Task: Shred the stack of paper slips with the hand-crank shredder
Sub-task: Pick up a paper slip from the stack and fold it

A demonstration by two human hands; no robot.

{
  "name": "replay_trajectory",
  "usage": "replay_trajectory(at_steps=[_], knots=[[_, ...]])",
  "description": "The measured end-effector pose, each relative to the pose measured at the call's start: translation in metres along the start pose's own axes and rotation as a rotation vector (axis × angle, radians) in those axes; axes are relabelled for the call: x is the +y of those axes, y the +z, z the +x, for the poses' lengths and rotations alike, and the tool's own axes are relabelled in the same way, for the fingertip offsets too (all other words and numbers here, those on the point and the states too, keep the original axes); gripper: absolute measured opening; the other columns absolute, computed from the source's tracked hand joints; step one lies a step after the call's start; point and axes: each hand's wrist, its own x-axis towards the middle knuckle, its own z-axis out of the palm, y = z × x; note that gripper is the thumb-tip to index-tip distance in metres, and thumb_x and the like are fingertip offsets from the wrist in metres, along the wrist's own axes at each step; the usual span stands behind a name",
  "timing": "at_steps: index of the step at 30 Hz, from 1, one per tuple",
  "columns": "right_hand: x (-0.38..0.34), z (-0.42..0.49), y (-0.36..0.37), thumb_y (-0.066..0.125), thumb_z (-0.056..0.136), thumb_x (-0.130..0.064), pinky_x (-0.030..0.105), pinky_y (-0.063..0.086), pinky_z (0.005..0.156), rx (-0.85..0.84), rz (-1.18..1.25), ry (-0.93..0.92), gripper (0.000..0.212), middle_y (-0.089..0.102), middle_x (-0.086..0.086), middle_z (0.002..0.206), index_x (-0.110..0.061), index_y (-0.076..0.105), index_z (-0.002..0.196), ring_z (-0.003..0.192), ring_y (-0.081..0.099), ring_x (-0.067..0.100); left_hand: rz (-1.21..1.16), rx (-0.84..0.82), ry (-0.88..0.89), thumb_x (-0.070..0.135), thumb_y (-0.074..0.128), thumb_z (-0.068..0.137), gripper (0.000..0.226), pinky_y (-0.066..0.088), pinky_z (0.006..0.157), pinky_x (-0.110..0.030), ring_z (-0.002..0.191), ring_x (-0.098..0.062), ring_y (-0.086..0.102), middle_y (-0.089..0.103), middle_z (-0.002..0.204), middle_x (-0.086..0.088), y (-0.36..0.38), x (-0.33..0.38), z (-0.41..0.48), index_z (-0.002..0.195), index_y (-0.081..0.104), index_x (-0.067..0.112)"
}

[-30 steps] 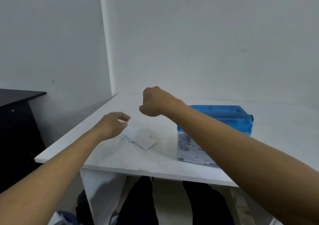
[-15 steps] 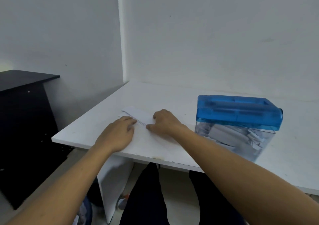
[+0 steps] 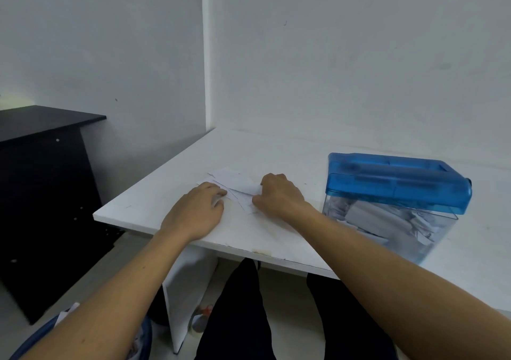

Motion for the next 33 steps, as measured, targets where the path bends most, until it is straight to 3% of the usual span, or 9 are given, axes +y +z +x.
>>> replay_trajectory(at_steps=[5,9,15,17,19,23,29,31,33], knots=[[-0.001,0.003,0.001,0.059,0.092,-0.028,0.030,0.041,0.069,-0.058,0.059,0.046,0.020,0.053,0.006,0.107,-0.012,0.051,0.100,0.092,0.056,0.027,0.008,0.007,0.012,0.028,0.044,0.102,0.037,0.042,0.106,-0.035,0.126,-0.015,0.052,0.050,0.145,0.012,0.002,-0.002,0.000,0.136,0.059,0.026],[-0.009,0.010,0.006,0.069,0.083,-0.052,0.032,0.044,0.073,-0.106,0.055,0.088,0.045,0.054,0.007,0.114,-0.015,0.048,0.098,0.106,0.059,0.028,0.055,0.006,0.039,0.028,0.040,0.103,0.038,0.043,0.102,-0.034,0.125,-0.014,0.051,0.049,0.143,0.012,0.003,-0.002,0.002,0.135,0.060,0.035],[-0.018,0.013,0.002,0.075,0.080,-0.030,0.028,0.041,0.066,-0.151,0.156,0.155,0.032,0.053,0.001,0.088,-0.015,0.047,0.083,0.091,0.055,0.023,0.121,-0.011,0.052,0.028,0.037,0.104,0.042,0.042,0.100,-0.036,0.124,-0.017,0.046,0.047,0.140,0.009,0.003,-0.001,0.002,0.138,0.056,0.042],[-0.019,0.014,0.002,0.075,0.081,-0.023,0.028,0.041,0.063,-0.132,0.174,0.156,0.032,0.051,0.002,0.090,-0.016,0.044,0.081,0.089,0.055,0.023,0.125,-0.006,0.054,0.028,0.037,0.103,0.041,0.041,0.101,-0.036,0.125,-0.017,0.046,0.047,0.141,0.009,0.003,-0.002,0.002,0.138,0.055,0.042],[-0.020,0.016,0.003,0.075,0.079,-0.016,0.026,0.041,0.059,-0.107,0.205,0.159,0.028,0.055,0.006,0.101,-0.013,0.048,0.087,0.088,0.055,0.023,0.126,-0.007,0.055,0.028,0.036,0.103,0.041,0.041,0.101,-0.036,0.125,-0.017,0.046,0.046,0.142,0.010,0.003,-0.002,0.003,0.138,0.055,0.042],[-0.017,0.017,0.002,0.076,0.084,-0.022,0.031,0.049,0.076,-0.051,0.395,0.148,0.041,0.059,0.007,0.117,-0.012,0.053,0.117,0.105,0.060,0.027,0.128,-0.015,0.056,0.028,0.036,0.103,0.042,0.040,0.101,-0.036,0.126,-0.016,0.045,0.045,0.141,0.010,0.003,-0.002,0.003,0.138,0.054,0.042],[-0.013,0.017,0.004,0.058,0.091,-0.014,0.037,0.054,0.085,0.006,0.664,0.143,0.024,0.065,0.010,0.115,-0.008,0.061,0.114,0.107,0.063,0.030,0.086,0.006,0.071,0.033,0.039,0.104,0.037,0.039,0.102,-0.036,0.125,-0.015,0.047,0.049,0.139,0.010,0.001,-0.002,0.002,0.135,0.058,0.037],[-0.016,0.014,0.001,0.057,0.093,-0.014,0.036,0.053,0.087,0.031,0.823,0.108,0.024,0.066,0.007,0.115,-0.010,0.061,0.116,0.107,0.063,0.027,0.061,0.083,0.061,0.037,0.035,0.106,0.036,0.036,0.100,-0.039,0.120,-0.016,0.051,0.057,0.130,0.009,-0.001,0.001,0.001,0.125,0.065,0.032],[-0.022,0.011,-0.010,0.056,0.096,-0.014,0.033,0.053,0.083,0.055,0.954,0.056,0.022,0.067,0.006,0.115,-0.012,0.060,0.117,0.104,0.064,0.025,-0.152,0.168,-0.017,0.043,0.030,0.108,0.046,0.038,0.096,-0.040,0.106,-0.018,0.059,0.068,0.110,0.008,-0.009,0.014,0.003,0.101,0.072,0.025]])
